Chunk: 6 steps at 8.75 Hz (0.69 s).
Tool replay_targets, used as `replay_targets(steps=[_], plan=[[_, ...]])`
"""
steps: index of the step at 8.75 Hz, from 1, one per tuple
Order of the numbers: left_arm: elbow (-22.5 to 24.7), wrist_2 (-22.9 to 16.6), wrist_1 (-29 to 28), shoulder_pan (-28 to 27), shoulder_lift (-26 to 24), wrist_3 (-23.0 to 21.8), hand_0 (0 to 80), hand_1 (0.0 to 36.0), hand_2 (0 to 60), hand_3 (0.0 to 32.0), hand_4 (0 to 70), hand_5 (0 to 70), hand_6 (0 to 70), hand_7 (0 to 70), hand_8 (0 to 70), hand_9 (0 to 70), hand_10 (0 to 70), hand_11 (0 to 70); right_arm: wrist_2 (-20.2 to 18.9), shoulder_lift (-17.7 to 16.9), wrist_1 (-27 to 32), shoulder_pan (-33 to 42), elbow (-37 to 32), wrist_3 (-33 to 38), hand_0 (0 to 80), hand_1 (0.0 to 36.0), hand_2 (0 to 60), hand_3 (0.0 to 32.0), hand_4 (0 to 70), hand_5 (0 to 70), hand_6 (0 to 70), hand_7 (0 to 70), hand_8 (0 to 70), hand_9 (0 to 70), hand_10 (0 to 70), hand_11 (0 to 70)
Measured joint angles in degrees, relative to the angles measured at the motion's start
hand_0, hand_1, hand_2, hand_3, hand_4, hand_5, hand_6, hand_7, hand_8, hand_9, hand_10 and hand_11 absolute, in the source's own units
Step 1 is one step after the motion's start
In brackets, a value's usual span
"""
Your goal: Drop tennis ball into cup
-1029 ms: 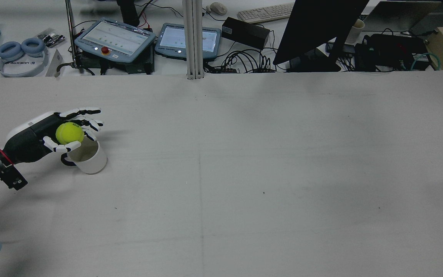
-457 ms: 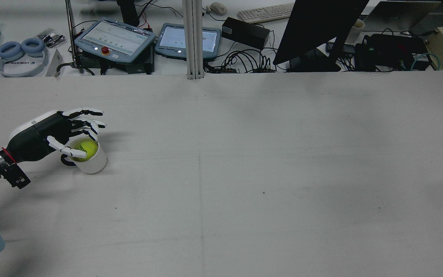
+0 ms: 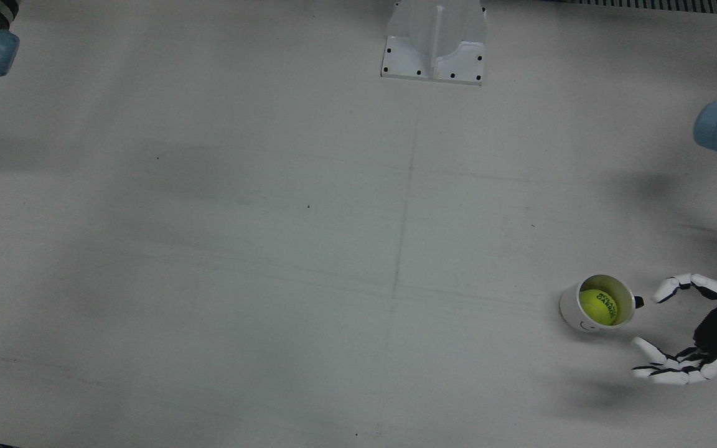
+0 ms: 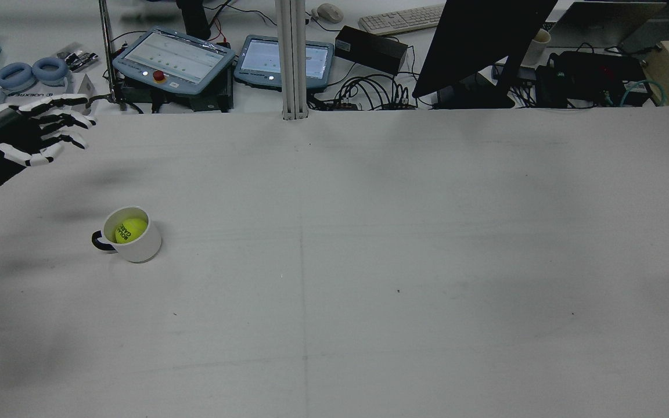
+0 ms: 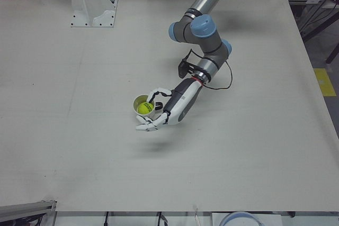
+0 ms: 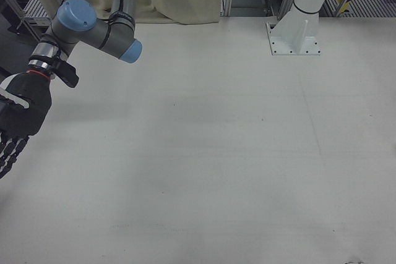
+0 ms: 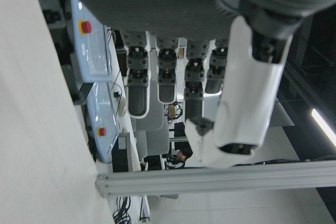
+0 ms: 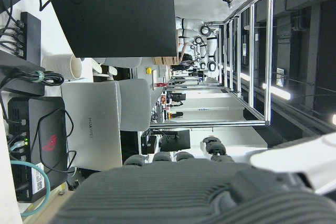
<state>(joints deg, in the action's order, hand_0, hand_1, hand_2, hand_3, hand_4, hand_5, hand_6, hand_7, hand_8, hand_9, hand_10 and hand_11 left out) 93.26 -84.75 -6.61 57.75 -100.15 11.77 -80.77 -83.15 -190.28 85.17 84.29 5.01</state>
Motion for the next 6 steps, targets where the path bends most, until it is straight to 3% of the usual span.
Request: replay_targets(steps=[1, 2, 3, 4, 5, 6], plan=[[-0.6, -0.2, 0.4, 5.7, 0.0, 0.1, 62.1, 35.6, 57.8, 0.0, 19.6, 19.0, 44.8, 32.2, 22.2, 23.6, 27.1, 42.0, 0.0, 0.0, 0.0, 0.0, 0.0, 0.0, 0.0, 0.0, 0.0, 0.0, 0.0, 0.0, 0.0, 0.0, 0.0, 0.0, 0.0, 0.0], [-1.1, -0.5, 0.5, 9.8, 0.0, 0.4, 60.8, 34.6, 54.0, 0.0, 18.7, 18.3, 44.0, 30.1, 21.3, 22.1, 25.4, 39.7, 0.0, 0.0, 0.0, 0.0, 0.0, 0.0, 0.0, 0.0, 0.0, 0.0, 0.0, 0.0, 0.0, 0.0, 0.0, 0.0, 0.0, 0.0], [-1.3, -0.7, 0.6, 12.4, 0.0, 0.5, 60.0, 34.3, 54.5, 0.0, 17.6, 18.6, 45.4, 27.2, 20.8, 20.4, 25.2, 39.4, 0.0, 0.0, 0.0, 0.0, 0.0, 0.0, 0.0, 0.0, 0.0, 0.0, 0.0, 0.0, 0.0, 0.0, 0.0, 0.0, 0.0, 0.0], [-1.4, -0.9, 0.8, 14.0, 0.0, 0.6, 57.3, 32.3, 52.7, 0.0, 17.0, 16.4, 36.7, 28.0, 18.9, 20.5, 25.1, 39.1, 0.0, 0.0, 0.0, 0.0, 0.0, 0.0, 0.0, 0.0, 0.0, 0.0, 0.0, 0.0, 0.0, 0.0, 0.0, 0.0, 0.0, 0.0], [-1.5, -0.9, 1.0, 14.8, 0.0, 0.6, 55.7, 30.1, 51.4, 0.0, 17.9, 16.8, 42.8, 27.5, 20.8, 21.5, 23.3, 36.2, 0.0, 0.0, 0.0, 0.0, 0.0, 0.0, 0.0, 0.0, 0.0, 0.0, 0.0, 0.0, 0.0, 0.0, 0.0, 0.0, 0.0, 0.0], [-1.4, -1.1, 1.5, 15.1, 0.0, 0.6, 60.7, 32.0, 43.9, 0.0, 19.0, 17.4, 41.3, 29.3, 20.9, 22.3, 23.6, 36.9, 0.0, 0.0, 0.0, 0.0, 0.0, 0.0, 0.0, 0.0, 0.0, 0.0, 0.0, 0.0, 0.0, 0.0, 0.0, 0.0, 0.0, 0.0]])
